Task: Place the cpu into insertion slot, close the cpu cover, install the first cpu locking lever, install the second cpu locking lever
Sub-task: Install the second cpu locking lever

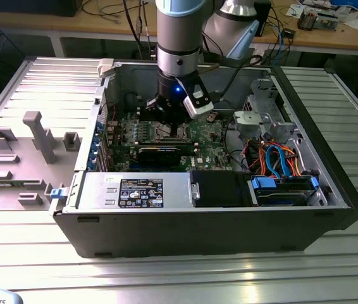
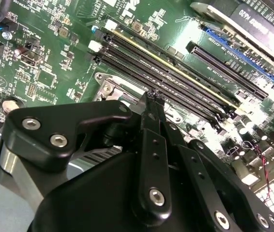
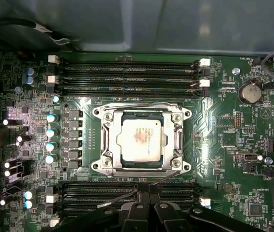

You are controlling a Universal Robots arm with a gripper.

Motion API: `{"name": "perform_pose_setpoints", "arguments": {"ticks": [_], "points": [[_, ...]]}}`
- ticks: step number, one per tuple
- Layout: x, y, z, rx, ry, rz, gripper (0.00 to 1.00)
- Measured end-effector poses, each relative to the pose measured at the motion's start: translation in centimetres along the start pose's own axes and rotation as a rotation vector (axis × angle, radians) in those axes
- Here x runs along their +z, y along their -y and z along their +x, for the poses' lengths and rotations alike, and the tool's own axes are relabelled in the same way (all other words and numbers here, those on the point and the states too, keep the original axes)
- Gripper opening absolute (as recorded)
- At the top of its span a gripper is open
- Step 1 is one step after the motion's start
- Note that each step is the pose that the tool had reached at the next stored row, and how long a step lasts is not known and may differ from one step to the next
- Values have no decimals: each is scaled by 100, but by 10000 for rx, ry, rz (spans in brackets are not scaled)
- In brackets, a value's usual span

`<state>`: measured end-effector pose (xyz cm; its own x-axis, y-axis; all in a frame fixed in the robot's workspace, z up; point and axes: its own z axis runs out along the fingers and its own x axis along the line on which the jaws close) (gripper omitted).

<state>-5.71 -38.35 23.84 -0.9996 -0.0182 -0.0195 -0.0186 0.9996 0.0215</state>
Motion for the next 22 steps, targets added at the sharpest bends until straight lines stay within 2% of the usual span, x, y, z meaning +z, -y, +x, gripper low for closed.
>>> {"name": "perform_pose_setpoints", "arguments": {"ticks": [22], "points": [[3,40,3,-1,0,0,11]]}}
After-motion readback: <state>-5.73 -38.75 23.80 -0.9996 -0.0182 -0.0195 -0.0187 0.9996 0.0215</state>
